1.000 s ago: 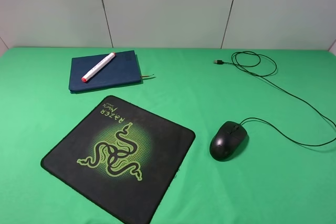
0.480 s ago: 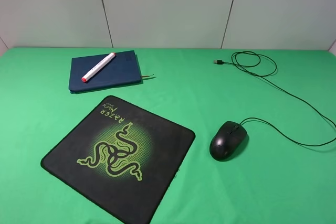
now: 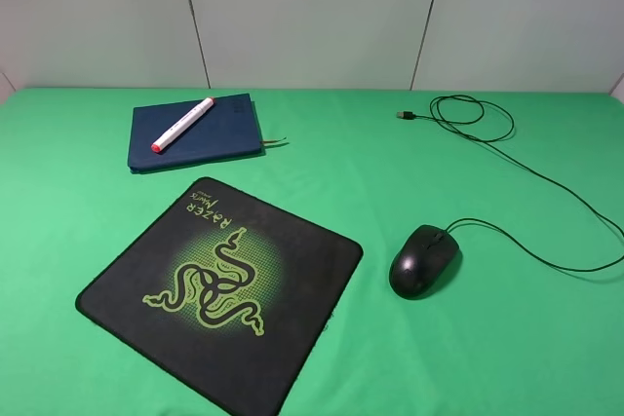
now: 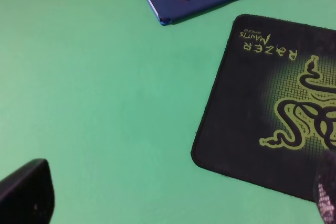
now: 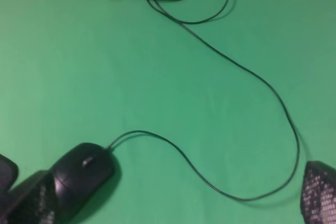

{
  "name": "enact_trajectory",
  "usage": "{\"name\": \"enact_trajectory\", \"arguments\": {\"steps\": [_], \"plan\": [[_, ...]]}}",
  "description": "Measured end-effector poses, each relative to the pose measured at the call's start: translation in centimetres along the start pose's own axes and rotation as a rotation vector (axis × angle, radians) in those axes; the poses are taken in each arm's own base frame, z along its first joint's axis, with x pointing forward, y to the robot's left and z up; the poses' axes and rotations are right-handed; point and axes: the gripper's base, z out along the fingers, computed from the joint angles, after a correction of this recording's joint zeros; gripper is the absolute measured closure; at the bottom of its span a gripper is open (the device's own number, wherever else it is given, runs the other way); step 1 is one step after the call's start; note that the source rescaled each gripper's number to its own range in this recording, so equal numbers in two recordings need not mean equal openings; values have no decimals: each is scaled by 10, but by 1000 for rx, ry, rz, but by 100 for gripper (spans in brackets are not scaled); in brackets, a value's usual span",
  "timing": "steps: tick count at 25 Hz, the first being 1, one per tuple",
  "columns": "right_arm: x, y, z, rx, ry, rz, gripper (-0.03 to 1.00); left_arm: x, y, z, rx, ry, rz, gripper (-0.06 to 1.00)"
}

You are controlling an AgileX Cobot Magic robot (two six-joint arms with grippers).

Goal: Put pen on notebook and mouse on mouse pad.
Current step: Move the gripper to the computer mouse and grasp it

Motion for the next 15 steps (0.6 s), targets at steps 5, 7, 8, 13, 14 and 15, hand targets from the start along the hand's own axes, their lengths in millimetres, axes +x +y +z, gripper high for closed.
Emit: {"name": "enact_trajectory", "arguments": {"steps": [5,7,8,13,14,15], "plan": [[-27,5,19,-78,71,57,-3,0,0,0,0,0,0,-6],[-35,7,27,-107,110,65,-3,0,0,0,0,0,0,-6],[-38,7,33,-122,134,69,-3,0,0,0,0,0,0,-6],[-47,22,57,-213,243,54,-3,0,0,0,0,0,0,-6],[-46,26,62,-222,264,49,-3,0,0,0,0,0,0,-6],[-45,30,67,-230,295,43,-3,0,0,0,0,0,0,-6]]}}
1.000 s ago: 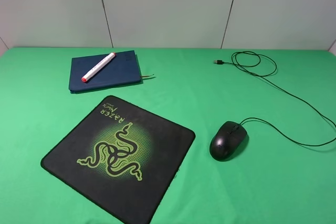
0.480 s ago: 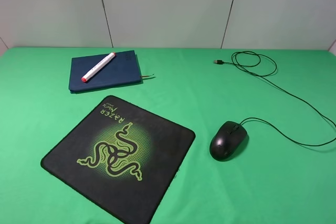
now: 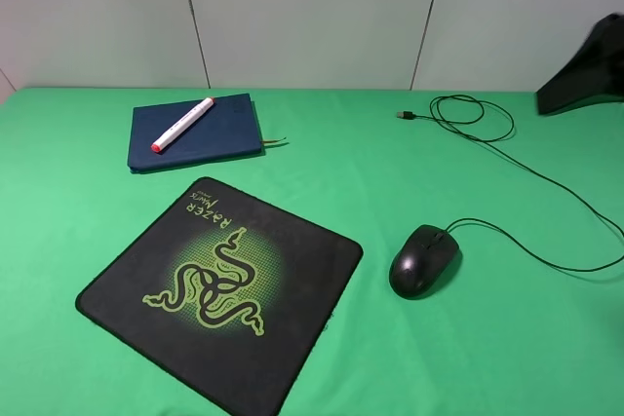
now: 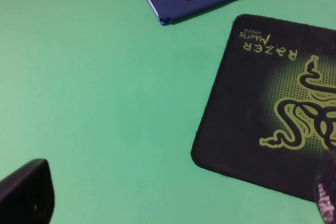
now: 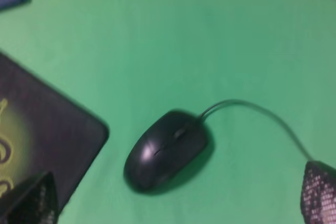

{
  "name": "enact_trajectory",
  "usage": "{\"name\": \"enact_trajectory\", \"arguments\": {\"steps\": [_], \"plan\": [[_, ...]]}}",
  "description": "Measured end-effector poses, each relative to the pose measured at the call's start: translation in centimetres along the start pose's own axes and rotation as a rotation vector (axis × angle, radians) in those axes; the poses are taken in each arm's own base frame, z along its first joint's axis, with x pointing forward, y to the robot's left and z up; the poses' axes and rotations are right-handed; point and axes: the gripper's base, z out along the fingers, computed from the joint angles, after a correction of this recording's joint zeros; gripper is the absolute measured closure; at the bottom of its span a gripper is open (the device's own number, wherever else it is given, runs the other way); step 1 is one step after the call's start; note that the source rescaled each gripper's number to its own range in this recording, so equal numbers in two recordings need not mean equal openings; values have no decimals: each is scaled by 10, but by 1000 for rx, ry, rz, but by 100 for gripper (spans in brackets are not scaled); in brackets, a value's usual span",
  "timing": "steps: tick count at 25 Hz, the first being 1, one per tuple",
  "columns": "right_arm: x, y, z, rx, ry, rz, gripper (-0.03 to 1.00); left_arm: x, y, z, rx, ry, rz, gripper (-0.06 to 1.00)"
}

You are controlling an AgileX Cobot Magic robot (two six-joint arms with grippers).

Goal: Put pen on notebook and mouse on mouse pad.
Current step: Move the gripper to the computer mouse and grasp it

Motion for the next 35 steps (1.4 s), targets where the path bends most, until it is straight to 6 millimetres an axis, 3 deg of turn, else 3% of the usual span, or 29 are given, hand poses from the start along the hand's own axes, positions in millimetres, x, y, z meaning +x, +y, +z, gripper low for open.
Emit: {"name": "enact_trajectory", "arguments": {"steps": [16,23,35], "plan": [[8,51,99,62,338,46,-3,0,1,0,-6,1,3,-6],[14,49,143,143,444,230,-3,0,1,0,-6,1,3,-6],[20,39,190,266,475,382,-3,0,1,0,-6,1,3,-6]]}}
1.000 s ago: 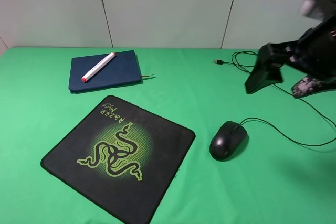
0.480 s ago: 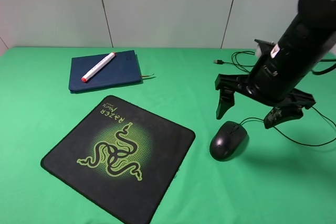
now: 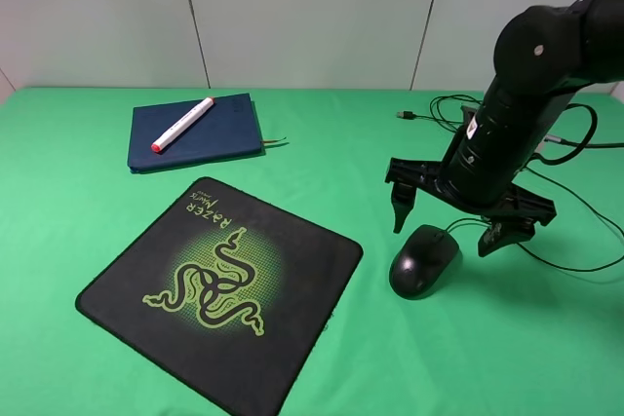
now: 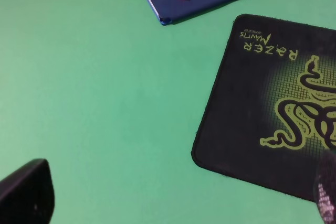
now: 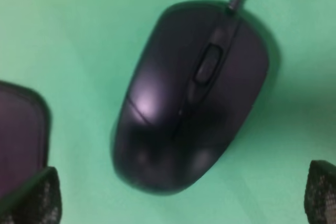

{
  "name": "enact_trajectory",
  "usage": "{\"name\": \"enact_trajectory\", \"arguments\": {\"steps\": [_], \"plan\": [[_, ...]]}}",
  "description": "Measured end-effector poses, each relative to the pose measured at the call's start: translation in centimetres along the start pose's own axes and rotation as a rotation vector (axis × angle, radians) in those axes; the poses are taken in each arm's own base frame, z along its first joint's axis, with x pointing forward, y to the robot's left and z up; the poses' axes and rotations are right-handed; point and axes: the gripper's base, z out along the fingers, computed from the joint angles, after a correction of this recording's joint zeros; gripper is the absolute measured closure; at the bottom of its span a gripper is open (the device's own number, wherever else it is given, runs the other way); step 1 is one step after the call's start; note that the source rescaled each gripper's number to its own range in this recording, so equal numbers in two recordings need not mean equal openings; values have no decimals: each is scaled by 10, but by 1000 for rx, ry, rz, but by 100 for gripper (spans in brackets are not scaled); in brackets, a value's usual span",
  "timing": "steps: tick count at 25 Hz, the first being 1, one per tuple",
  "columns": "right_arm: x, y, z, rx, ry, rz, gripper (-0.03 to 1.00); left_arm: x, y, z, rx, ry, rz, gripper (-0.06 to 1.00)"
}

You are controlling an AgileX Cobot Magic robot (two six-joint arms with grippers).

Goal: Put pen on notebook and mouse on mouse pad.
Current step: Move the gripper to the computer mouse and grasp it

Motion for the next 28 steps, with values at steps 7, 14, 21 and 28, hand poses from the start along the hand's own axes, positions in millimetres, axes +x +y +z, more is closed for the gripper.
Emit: {"name": "enact_trajectory", "arguments": {"steps": [7,14,21,28], "plan": [[-7,2,25,33,14,40,-3,0,0,0,5,-1,-2,-6],[-12,2,45,55,20,72,-3,0,0,0,5,-1,-2,-6],[-14,1,56,79,15,78,-3,0,0,0,5,-1,-2,-6],[-17,2,56,75,-9,71,-3,0,0,0,5,-1,-2,-6]]}}
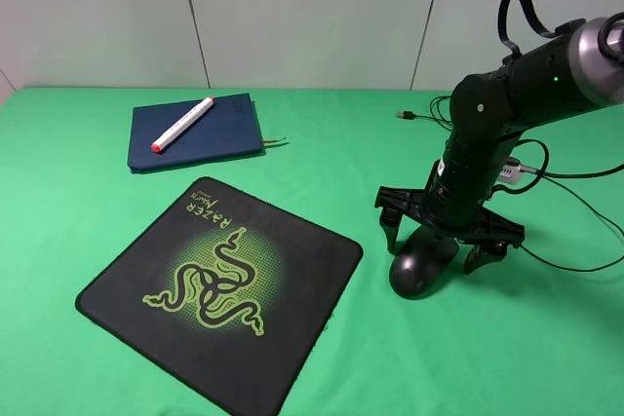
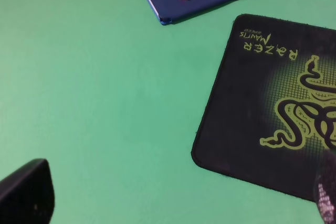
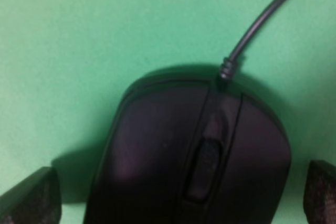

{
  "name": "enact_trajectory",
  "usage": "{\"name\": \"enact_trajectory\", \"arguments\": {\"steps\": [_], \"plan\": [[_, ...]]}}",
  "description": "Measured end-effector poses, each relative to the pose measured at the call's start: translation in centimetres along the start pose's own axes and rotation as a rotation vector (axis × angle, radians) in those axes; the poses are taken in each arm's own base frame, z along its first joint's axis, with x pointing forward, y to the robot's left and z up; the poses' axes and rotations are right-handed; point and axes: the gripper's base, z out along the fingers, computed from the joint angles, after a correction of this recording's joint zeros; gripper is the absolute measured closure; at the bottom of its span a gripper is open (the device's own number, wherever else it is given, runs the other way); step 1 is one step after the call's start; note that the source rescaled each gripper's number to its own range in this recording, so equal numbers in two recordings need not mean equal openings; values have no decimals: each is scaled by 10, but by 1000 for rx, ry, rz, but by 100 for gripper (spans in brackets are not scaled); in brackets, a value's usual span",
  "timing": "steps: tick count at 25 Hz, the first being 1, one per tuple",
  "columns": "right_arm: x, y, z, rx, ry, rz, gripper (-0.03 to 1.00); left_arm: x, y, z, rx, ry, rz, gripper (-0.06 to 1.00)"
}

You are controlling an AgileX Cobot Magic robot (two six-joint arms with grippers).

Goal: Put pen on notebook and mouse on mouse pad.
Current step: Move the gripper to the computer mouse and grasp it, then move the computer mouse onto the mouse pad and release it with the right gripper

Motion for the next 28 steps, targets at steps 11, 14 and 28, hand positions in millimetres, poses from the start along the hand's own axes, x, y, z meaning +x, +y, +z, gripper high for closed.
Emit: {"name": "enact_trajectory", "arguments": {"steps": [11,14,28], "plan": [[0,0,0,-1,-1,3,96,0,0,0,0,0,0,-6],[0,0,0,-1,-1,3,96,0,0,0,0,0,0,-6],[3,-2,-30,-49,-46,-23,96,0,0,0,-5,1,2,-6]]}}
